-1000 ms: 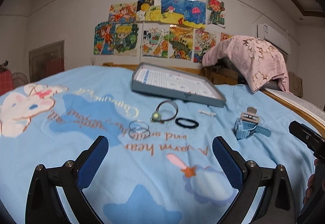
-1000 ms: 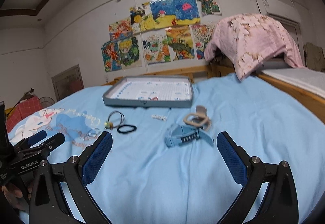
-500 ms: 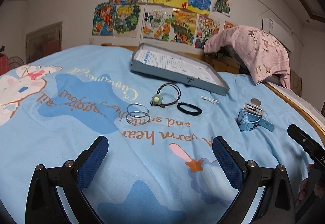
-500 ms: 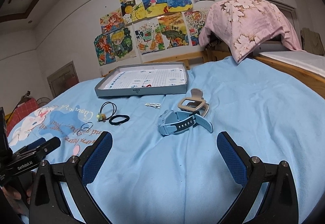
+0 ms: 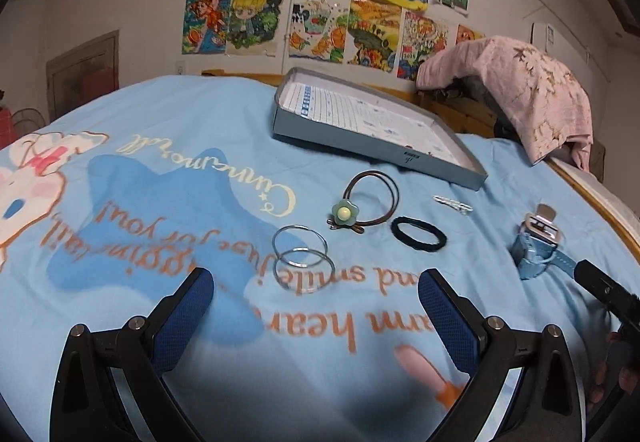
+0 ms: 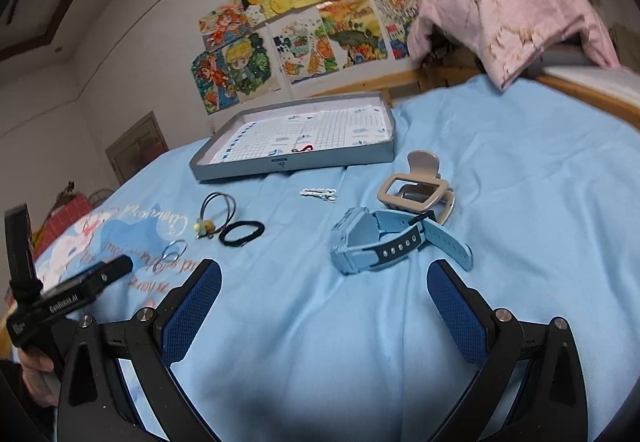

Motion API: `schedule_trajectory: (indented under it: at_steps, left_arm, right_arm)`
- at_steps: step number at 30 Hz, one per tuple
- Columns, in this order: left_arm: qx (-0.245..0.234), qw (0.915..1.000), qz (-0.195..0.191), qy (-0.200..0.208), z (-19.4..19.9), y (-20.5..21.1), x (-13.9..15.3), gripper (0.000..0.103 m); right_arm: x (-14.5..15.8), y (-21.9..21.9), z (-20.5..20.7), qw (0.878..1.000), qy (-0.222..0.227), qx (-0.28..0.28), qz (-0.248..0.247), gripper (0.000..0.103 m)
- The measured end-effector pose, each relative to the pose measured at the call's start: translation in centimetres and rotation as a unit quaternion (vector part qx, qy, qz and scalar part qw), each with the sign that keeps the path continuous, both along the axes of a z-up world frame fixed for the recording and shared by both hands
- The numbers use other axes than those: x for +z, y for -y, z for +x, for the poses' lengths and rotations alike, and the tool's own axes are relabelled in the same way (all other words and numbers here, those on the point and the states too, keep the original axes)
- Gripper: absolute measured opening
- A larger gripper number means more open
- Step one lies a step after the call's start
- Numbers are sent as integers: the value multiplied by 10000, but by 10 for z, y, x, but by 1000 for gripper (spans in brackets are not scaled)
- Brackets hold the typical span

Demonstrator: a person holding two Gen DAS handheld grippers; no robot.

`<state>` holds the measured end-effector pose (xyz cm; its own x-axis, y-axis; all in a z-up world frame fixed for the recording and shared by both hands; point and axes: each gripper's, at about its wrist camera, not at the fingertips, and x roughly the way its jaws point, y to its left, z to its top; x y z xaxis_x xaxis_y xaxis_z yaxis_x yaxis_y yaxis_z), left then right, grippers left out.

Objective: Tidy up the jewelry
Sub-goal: 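Move both tools back toward the hoop rings and smartwatch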

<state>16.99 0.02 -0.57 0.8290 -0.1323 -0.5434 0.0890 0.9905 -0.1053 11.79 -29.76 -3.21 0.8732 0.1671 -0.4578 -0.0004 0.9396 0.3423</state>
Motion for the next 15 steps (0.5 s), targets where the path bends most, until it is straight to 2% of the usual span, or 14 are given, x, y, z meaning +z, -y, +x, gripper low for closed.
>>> schedule_trajectory:
  at_steps: [7,9,12,15]
  left_arm:
    - [-94,9994,-183,-275,40,-7,-12,102]
    - [-70,9993,-219,-309,46,-9,-17,99]
    - [-96,9990,-248,-349,50,-10,-29,91]
    - [-202,9989,-191,-371,51,-6,-37,83]
  right_arm:
    - [-18,-9,47,9981,-500,-348,34,100]
    - [-23,-15,57,9975,-563,-434,-43,94]
    - [-27,-19,67,9972,-560,-501,-53,93]
    - [-31,-21,72,9973,-566,-467,-31,85]
